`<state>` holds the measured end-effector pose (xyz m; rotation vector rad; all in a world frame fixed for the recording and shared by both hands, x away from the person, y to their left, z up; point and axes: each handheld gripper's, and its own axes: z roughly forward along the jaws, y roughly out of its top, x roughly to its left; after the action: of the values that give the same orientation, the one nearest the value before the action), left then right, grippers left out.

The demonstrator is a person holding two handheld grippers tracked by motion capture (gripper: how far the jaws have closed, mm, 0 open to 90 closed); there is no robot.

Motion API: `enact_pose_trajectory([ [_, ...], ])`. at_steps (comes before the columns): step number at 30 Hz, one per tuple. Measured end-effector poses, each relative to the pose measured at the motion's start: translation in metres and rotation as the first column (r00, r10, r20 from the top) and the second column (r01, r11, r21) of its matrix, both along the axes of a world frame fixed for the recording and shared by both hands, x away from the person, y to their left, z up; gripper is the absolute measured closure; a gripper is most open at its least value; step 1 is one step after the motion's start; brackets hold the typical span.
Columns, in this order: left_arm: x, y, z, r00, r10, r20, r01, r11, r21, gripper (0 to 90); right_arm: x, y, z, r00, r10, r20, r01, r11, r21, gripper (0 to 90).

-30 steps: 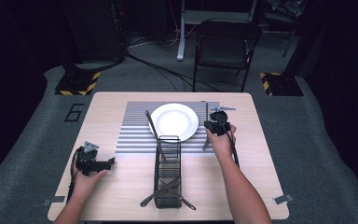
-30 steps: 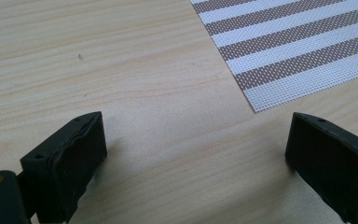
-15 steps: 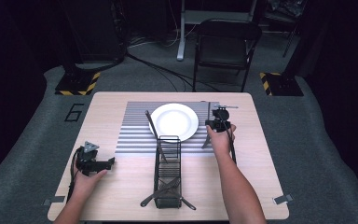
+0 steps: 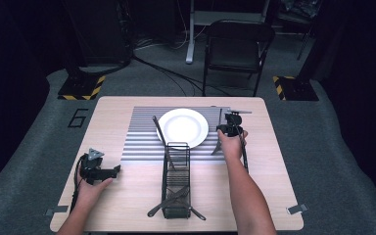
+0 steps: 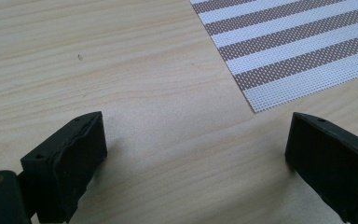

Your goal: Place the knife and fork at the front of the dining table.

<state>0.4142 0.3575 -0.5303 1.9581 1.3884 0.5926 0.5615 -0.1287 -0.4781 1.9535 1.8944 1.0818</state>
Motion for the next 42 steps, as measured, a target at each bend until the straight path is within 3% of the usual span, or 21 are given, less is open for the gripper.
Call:
enact_pose_trajectory([
  [13,0.000,0.000,0.000,1.0000,0.000,0.000,0.000,1.0000,0.000,5.1,0.007,0.005,-0.009,0.9976,-0.064,-0.027,0.064,0.998,0.009,87.0],
  [24,0.000,0.000,0.000,1.0000,0.000,0.000,0.000,1.0000,0.000,5.1,0.011,0.007,-0.017,0.9958,-0.084,-0.037,0.085,0.996,0.013,87.0],
  [33,0.000,0.000,0.000,1.0000,-0.002,-0.001,0.002,1.0000,0.001,5.0,0.015,0.010,-0.024,0.9884,-0.135,-0.070,0.137,0.990,0.029,87.1],
  [42,0.000,0.000,0.000,1.0000,-0.002,-0.002,0.002,1.0000,0.000,5.0,0.017,0.011,-0.027,0.9870,-0.140,-0.079,0.143,0.989,0.031,86.9],
])
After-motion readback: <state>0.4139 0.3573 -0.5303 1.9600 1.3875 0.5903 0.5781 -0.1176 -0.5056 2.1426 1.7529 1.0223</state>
